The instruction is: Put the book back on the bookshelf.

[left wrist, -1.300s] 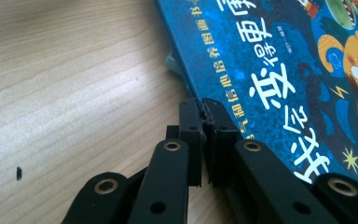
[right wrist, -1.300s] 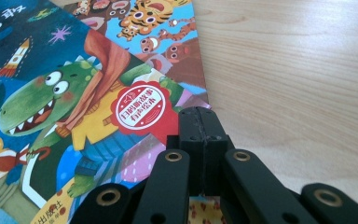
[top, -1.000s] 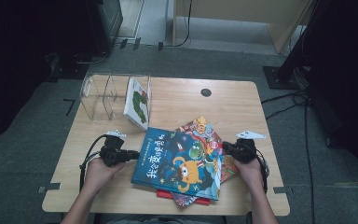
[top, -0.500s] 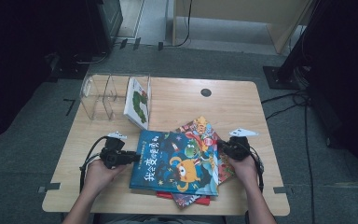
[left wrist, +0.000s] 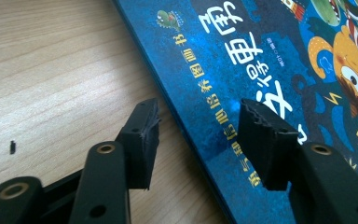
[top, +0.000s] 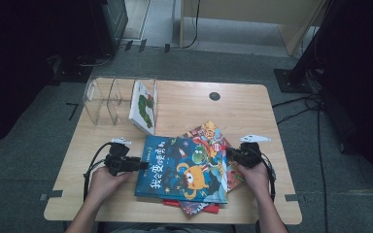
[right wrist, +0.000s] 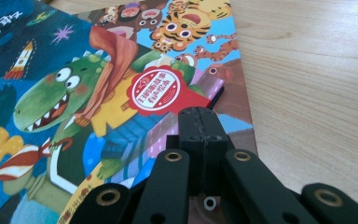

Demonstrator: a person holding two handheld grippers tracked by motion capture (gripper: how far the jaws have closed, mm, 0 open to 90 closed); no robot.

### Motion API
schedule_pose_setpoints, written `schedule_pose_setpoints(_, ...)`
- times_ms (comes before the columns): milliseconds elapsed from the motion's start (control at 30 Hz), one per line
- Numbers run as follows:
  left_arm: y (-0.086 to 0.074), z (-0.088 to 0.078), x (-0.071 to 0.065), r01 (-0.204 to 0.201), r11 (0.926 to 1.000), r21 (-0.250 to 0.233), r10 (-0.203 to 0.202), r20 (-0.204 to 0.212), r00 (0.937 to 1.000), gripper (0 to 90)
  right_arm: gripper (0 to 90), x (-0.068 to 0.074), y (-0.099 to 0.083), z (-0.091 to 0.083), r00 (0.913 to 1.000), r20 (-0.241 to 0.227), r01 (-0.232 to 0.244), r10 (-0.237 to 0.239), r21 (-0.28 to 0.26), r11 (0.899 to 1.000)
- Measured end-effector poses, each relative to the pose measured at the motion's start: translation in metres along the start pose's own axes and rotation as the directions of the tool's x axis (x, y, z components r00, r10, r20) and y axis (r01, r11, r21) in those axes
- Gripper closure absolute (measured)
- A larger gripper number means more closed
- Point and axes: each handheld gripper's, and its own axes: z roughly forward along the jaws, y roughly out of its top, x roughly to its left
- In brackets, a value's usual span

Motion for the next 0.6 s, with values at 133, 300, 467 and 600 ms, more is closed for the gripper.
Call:
schedule_pose_setpoints(133,0.001,0.002,0.000,0.002,1.0000,0.006,-0.002,0.011,0.9999,48.2,90.0,0.002,-0.003,-0.001,0.9998,0.003,0.018,-0.018,-0.003,1.000)
schedule_pose_setpoints(300,0.003,0.005,0.000,0.005,0.9998,0.017,-0.005,0.021,0.9998,44.8,87.7,0.001,-0.007,-0.005,0.9996,-0.023,0.013,-0.013,-0.017,1.000)
schedule_pose_setpoints(467,0.004,0.008,0.000,0.006,0.9998,0.017,-0.007,0.013,0.9999,38.8,90.0,0.004,-0.012,-0.006,0.9985,-0.017,0.051,-0.052,-0.028,0.998)
schedule_pose_setpoints(600,0.004,0.011,-0.003,0.007,0.9996,0.028,-0.007,0.009,0.9999,32.7,90.0,0.008,-0.016,-0.009,0.9971,-0.020,0.073,-0.073,-0.026,0.997)
